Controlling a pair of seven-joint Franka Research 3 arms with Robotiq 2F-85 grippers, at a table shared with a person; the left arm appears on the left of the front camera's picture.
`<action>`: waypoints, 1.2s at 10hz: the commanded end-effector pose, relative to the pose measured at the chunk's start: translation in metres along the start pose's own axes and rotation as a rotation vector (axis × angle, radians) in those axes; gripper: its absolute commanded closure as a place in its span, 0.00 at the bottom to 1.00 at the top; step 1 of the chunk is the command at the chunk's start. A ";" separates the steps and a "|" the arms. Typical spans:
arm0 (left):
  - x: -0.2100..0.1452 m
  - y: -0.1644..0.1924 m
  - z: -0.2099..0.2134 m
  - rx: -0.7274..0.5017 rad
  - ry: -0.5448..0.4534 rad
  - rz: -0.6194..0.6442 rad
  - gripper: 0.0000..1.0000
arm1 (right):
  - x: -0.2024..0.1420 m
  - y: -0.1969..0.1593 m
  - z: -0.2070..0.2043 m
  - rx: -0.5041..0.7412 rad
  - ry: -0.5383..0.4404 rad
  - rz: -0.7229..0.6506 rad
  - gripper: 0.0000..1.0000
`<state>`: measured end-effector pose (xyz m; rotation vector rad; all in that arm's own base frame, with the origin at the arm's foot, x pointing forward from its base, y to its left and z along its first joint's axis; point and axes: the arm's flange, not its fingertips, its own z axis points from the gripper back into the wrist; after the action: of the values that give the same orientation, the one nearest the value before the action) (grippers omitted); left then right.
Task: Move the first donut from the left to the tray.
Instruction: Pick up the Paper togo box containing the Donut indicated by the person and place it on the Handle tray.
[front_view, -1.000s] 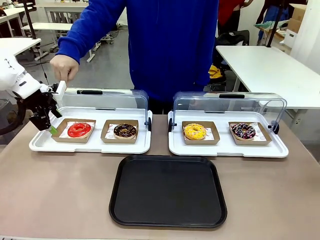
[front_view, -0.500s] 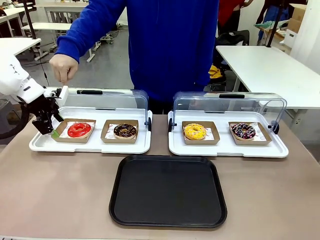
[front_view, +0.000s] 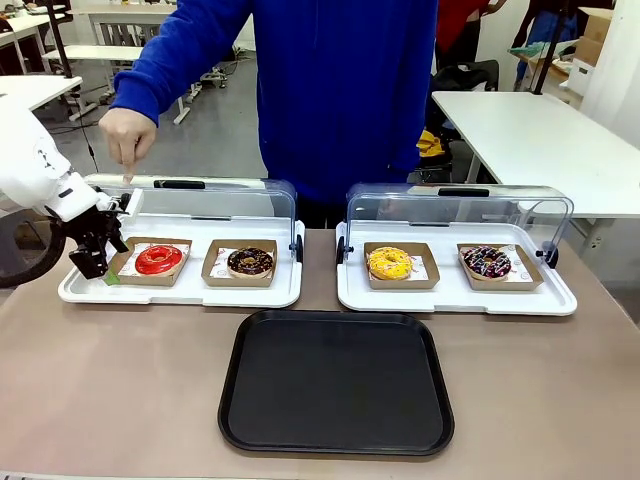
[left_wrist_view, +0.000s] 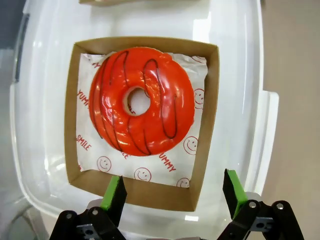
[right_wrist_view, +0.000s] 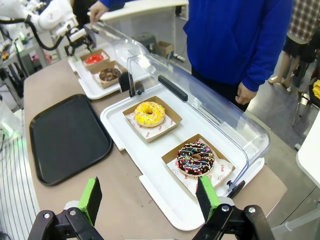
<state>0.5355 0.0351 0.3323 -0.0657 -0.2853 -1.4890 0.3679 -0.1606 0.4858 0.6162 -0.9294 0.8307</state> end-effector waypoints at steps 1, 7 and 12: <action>0.002 0.000 -0.003 0.014 0.037 -0.012 0.00 | 0.001 -0.003 -0.001 -0.001 -0.030 0.025 0.00; 0.001 0.000 -0.019 0.005 0.055 -0.032 0.00 | 0.001 -0.003 -0.001 -0.001 -0.030 0.025 0.00; 0.004 -0.001 -0.018 -0.006 0.071 -0.033 1.00 | 0.001 -0.003 -0.001 -0.001 -0.030 0.025 0.00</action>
<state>0.5397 0.0282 0.3123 -0.0303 -0.2420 -1.5283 0.3677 -0.1607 0.4858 0.6168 -0.9295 0.8311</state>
